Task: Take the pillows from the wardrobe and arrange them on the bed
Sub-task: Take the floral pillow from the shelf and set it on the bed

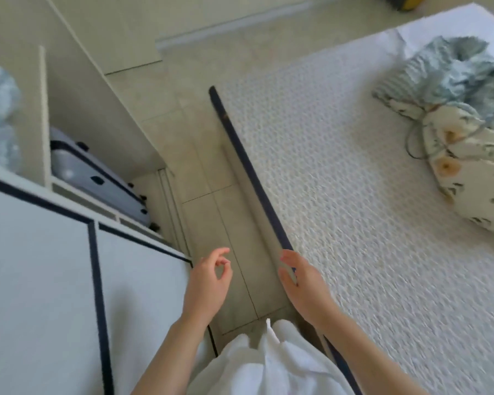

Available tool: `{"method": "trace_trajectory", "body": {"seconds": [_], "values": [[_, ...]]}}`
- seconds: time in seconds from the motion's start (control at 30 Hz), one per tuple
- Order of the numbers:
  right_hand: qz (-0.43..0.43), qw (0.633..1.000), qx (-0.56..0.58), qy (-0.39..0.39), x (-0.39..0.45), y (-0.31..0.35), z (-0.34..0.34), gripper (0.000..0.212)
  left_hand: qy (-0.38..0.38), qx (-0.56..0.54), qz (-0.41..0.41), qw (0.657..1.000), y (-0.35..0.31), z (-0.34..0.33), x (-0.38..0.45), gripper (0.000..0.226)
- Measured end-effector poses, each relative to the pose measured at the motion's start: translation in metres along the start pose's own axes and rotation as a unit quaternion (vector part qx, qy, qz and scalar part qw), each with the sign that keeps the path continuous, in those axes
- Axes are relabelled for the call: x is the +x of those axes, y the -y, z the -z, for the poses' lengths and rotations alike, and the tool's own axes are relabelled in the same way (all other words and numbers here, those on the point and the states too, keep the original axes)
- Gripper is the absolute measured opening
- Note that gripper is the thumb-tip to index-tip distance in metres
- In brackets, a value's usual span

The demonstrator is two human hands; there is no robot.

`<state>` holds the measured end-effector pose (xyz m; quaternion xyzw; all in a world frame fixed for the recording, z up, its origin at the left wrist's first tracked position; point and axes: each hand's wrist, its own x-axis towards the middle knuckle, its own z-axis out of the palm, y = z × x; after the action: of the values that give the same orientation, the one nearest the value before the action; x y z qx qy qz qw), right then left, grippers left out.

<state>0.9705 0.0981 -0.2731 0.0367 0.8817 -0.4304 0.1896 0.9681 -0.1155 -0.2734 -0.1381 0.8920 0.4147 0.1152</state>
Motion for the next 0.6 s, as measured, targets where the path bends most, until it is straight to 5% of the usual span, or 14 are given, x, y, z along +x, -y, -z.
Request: {"method": "trace_trajectory", "body": {"seconds": [0.37, 0.6], "values": [[0.108, 0.983, -0.068, 0.134, 0.162, 0.098, -0.022, 0.034, -0.151, -0.056, 0.093, 0.983, 0.020, 0.080, 0.082, 0.031], [0.242, 0.941, -0.123, 0.201, 0.290, 0.195, -0.007, 0.033, -0.217, -0.116, 0.138, 0.959, -0.001, 0.116, 0.152, 0.024]]}}
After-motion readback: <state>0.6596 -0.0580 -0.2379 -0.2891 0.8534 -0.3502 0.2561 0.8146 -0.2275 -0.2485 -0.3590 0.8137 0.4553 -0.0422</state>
